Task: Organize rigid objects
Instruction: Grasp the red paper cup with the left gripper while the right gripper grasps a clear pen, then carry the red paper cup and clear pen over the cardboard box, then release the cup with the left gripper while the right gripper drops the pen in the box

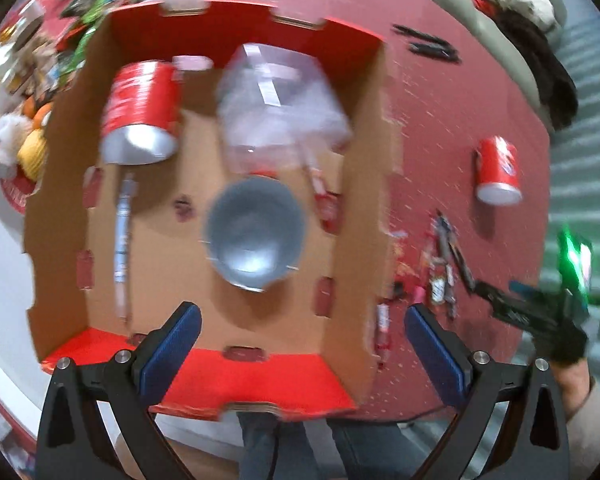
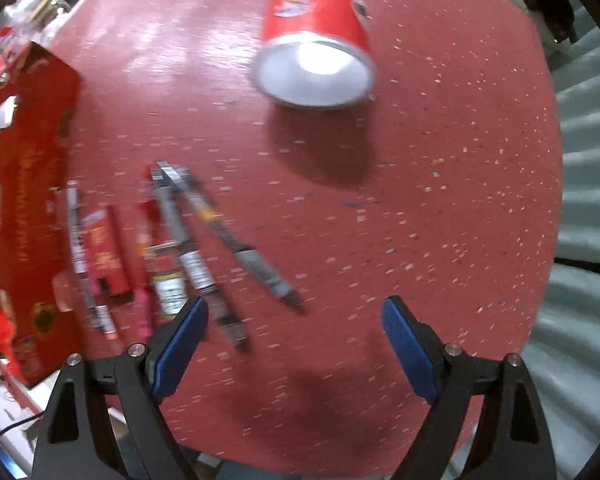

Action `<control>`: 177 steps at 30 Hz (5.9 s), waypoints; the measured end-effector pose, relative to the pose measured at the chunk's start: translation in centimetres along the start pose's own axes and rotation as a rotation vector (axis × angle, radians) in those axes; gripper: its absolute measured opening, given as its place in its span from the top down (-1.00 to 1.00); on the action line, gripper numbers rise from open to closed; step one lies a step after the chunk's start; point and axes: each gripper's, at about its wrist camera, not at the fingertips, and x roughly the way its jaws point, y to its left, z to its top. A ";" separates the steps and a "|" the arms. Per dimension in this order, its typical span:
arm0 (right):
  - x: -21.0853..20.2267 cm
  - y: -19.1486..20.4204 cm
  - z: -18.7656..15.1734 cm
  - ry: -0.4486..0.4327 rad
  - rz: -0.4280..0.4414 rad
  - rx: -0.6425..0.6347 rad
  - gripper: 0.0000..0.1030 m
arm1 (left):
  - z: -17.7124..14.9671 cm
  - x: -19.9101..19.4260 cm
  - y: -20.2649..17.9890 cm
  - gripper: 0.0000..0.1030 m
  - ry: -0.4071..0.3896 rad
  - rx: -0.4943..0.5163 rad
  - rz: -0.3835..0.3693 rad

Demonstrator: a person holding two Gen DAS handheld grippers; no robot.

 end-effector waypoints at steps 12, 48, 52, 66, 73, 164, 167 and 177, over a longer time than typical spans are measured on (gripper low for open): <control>3.2 3.7 3.0 -0.078 -0.013 -0.307 -0.76 | -1.2 1.2 -5.7 -0.98 0.056 0.063 0.034; 2.4 -10.3 -5.0 -0.047 0.393 0.216 0.76 | 11.4 14.8 -28.2 -0.98 -0.033 0.210 0.119; 2.8 -8.9 -3.6 -0.065 0.302 0.151 0.24 | 11.4 16.1 -28.3 -0.98 -0.023 0.225 0.141; 2.1 -4.1 -2.9 -0.073 0.073 -0.040 0.80 | 11.4 17.7 -28.8 -0.71 0.000 0.272 0.230; -0.1 -6.3 -4.7 -0.098 0.220 0.072 0.80 | 9.6 14.9 -29.2 -0.33 -0.062 0.388 0.189; -13.2 28.3 -1.1 -0.113 0.353 -0.537 0.81 | -3.5 -2.8 10.4 -0.33 -0.201 -0.108 0.188; -12.8 29.5 0.0 -0.108 0.357 -0.532 0.81 | -2.6 -2.3 10.6 -0.34 -0.200 -0.113 0.219; -10.0 34.4 3.3 -0.110 0.284 -0.607 0.81 | -0.2 1.4 11.0 -0.34 -0.127 -0.100 0.291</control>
